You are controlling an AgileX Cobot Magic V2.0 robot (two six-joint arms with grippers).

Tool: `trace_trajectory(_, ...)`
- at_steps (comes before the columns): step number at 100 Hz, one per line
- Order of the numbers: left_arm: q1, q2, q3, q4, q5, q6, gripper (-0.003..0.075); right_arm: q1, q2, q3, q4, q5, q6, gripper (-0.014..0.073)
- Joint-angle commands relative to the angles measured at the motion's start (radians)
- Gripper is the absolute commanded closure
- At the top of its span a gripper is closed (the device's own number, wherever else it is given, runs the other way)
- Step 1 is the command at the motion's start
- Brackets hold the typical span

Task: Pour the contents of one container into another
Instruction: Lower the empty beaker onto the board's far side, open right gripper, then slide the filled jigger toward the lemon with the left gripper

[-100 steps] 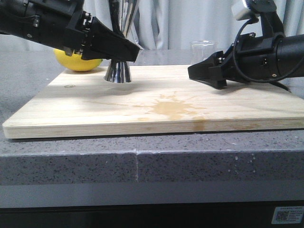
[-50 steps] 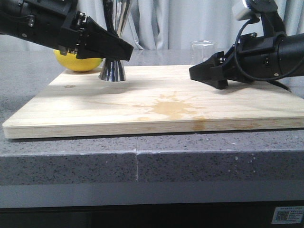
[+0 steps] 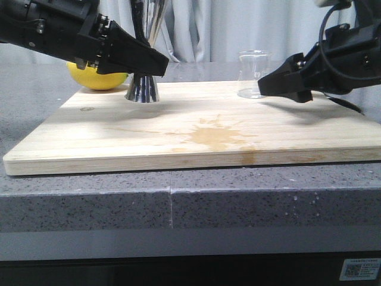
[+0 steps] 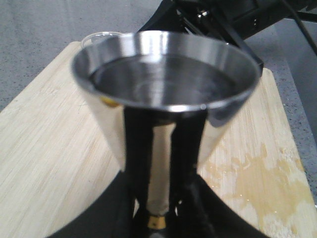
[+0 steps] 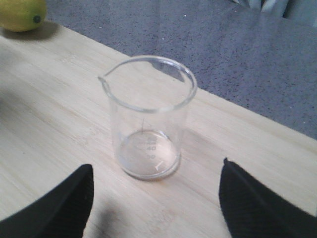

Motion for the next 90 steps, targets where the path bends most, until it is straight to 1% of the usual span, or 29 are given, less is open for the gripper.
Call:
trace_trajectory(1, 0.005, -0.056, -0.028, -0.076, 0.056, 0.0, 0.0687, -0.007, -0.093, -0.001, 0.02, -0.027, 0.006, 0.0112)
trace_trajectory(28, 0.005, -0.054, -0.028, -0.078, 0.06, 0.019, 0.0687, -0.007, -0.269, 0.009, 0.02, 0.12, 0.006, 0.0113)
trace_trajectory(37, 0.015, -0.052, -0.028, -0.103, 0.104, 0.033, 0.0687, -0.007, -0.314, 0.009, 0.02, 0.152, 0.006, 0.0113)
trace_trajectory(55, 0.069, -0.029, -0.028, -0.13, 0.197, 0.037, 0.0687, -0.007, -0.348, 0.009, 0.02, 0.18, 0.006, 0.0113)
trace_trajectory(67, 0.091, -0.024, -0.022, -0.13, 0.196, 0.037, 0.0687, -0.007, -0.35, 0.009, 0.02, 0.182, 0.011, 0.0114)
trace_trajectory(90, 0.091, -0.024, -0.005, -0.138, 0.196, 0.065, 0.0687, -0.007, -0.35, 0.009, 0.02, 0.182, 0.011, 0.0114)
